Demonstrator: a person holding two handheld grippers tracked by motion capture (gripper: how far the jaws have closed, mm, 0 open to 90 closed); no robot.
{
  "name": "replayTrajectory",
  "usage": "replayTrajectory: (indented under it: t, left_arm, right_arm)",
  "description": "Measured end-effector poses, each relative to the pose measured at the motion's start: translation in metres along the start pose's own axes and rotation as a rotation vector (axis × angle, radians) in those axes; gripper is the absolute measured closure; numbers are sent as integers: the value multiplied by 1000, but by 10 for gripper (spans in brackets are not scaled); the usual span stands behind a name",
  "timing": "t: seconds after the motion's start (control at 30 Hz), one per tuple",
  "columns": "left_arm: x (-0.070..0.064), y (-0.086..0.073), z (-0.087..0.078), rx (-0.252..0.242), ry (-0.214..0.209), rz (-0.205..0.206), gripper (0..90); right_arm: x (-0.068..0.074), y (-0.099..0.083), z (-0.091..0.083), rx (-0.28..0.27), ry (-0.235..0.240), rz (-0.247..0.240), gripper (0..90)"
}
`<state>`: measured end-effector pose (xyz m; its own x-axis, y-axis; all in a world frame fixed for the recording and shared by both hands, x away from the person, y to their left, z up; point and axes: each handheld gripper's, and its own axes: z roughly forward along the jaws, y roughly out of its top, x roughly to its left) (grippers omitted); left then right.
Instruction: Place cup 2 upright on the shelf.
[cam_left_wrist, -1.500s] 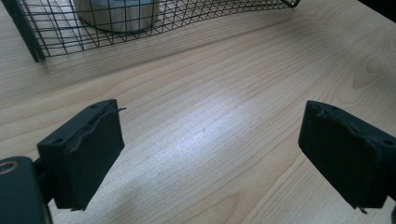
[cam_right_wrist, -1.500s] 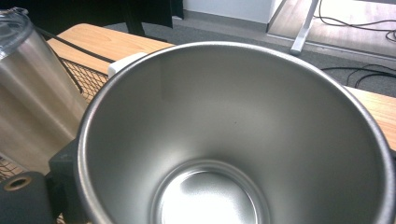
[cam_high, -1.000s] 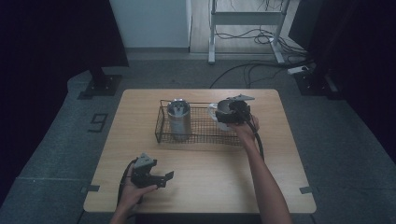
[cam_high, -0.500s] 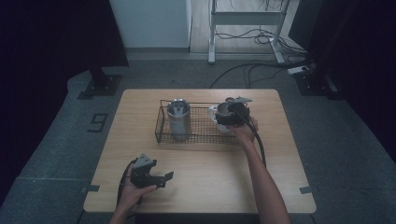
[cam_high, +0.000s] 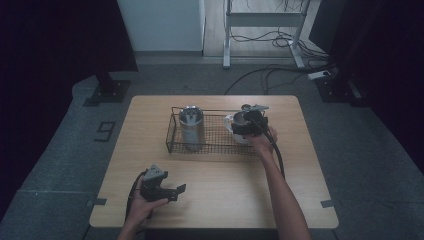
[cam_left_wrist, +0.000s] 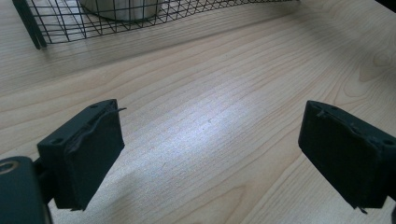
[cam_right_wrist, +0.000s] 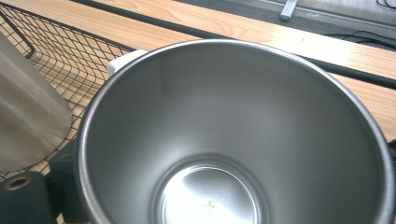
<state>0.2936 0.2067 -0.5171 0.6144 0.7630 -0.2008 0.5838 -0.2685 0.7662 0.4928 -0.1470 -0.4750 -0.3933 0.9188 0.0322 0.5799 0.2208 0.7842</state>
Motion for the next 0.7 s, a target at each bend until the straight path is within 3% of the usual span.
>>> replayTrajectory:
  t: [0.63, 0.7]
  left_arm:
    - [-3, -1, 4, 16, -8, 7, 66]
    - [-3, 0, 4, 18, -8, 7, 67]
  right_arm:
    - [2, -12, 5, 67, -6, 14, 69]
    - [2, -12, 3, 51, -7, 17, 69]
